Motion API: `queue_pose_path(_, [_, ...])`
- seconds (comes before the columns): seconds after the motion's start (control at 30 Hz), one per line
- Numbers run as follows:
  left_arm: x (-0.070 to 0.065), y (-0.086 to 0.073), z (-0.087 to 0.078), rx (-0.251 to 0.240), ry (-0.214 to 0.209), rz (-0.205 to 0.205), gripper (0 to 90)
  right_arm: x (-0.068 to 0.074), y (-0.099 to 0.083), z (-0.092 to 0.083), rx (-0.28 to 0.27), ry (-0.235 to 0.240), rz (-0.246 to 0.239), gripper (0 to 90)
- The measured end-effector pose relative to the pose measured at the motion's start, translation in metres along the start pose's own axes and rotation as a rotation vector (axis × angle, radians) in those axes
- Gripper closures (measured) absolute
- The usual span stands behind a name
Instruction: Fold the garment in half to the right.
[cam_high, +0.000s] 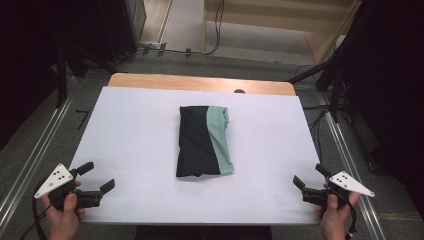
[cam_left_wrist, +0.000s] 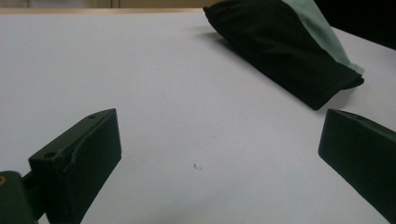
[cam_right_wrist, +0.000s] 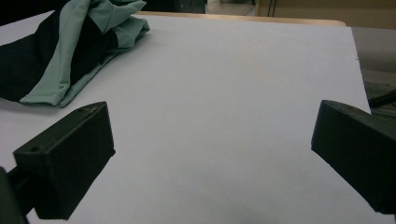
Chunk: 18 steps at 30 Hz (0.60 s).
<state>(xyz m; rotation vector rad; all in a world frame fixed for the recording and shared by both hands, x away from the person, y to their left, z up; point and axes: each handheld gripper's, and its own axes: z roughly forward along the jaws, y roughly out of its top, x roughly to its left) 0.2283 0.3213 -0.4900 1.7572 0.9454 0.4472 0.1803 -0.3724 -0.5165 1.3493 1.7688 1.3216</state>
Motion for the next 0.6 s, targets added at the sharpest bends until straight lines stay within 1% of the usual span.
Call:
queue_pose_path(0.13, [0.0013,0.0020,0.0024,0.000,0.003,0.006,0.0,0.0003,-0.0011,0.0017,-0.001,0.005,-0.007,0.0])
queue_pose_path(0.3, [0.0053,0.0018,0.0003,-0.017,0.002,-0.019,0.0,-0.0008,-0.0014,0.0017,-0.007,0.009,-0.002,0.0])
queue_pose_path(0.37, [0.0052,0.0019,-0.0001,-0.019,0.002,-0.018,0.0,-0.0016,-0.0013,0.0014,-0.013,0.013,0.005,0.0])
queue_pose_path(0.5, [0.0039,0.0022,0.0015,-0.009,0.004,-0.010,0.0,-0.0011,-0.0010,0.0001,-0.013,0.012,0.009,0.0])
queue_pose_path(0.6, [0.0038,0.0023,0.0025,-0.007,0.009,-0.015,0.0,-0.0005,-0.0004,0.0002,-0.009,0.013,0.007,0.0])
